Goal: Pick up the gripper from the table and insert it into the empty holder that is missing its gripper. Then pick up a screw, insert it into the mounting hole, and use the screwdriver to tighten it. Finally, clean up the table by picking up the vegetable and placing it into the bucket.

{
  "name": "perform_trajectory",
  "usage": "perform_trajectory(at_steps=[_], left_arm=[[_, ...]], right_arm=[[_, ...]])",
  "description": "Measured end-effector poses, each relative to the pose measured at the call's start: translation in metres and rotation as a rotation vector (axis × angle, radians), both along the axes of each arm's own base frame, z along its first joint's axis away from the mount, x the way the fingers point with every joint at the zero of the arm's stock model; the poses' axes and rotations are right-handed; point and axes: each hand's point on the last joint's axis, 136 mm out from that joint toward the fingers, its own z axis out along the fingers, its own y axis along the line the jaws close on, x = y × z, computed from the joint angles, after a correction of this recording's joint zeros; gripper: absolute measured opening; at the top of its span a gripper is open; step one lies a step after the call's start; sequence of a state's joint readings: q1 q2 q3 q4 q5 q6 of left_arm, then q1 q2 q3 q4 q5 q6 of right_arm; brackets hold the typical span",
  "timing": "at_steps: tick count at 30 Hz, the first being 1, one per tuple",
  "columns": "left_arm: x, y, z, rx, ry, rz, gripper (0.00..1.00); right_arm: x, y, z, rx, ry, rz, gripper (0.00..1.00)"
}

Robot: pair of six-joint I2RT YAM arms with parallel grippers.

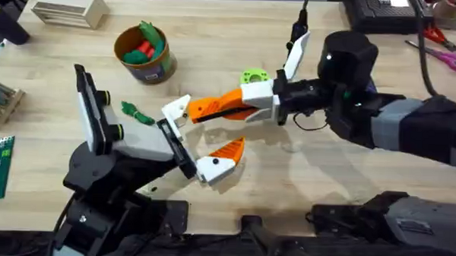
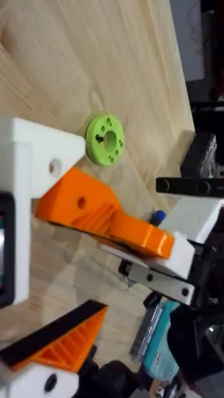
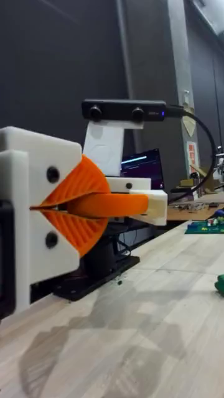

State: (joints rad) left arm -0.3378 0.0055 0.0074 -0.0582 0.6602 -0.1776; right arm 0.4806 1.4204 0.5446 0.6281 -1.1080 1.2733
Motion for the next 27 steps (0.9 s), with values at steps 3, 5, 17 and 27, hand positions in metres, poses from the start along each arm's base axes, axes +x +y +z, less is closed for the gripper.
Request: perform_trajectory(at_steps=[3, 5, 17, 27], left_arm=[[0.000, 0.000, 0.000, -0.002, 0.001, -0.003, 0.987], [-0.001, 0.000, 0.000, -0.002, 0.003, -0.003, 0.987], [0.000, 0.000, 0.000, -0.004, 0.005, -0.003, 0.987], [0.000, 0.000, 0.000, -0.006, 0.008, 0.000, 0.987]], right_arm=[[-0.001, 0.003, -0.004, -0.006, 0.020, 0.008, 0.015], [-0.002, 0.004, -0.007, -0.009, 0.030, 0.013, 0.015], [-0.004, 0.008, -0.006, -0.006, 0.020, 0.020, 0.015], [0.001, 0.021, -0.009, -0.011, 0.022, 0.044, 0.015]])
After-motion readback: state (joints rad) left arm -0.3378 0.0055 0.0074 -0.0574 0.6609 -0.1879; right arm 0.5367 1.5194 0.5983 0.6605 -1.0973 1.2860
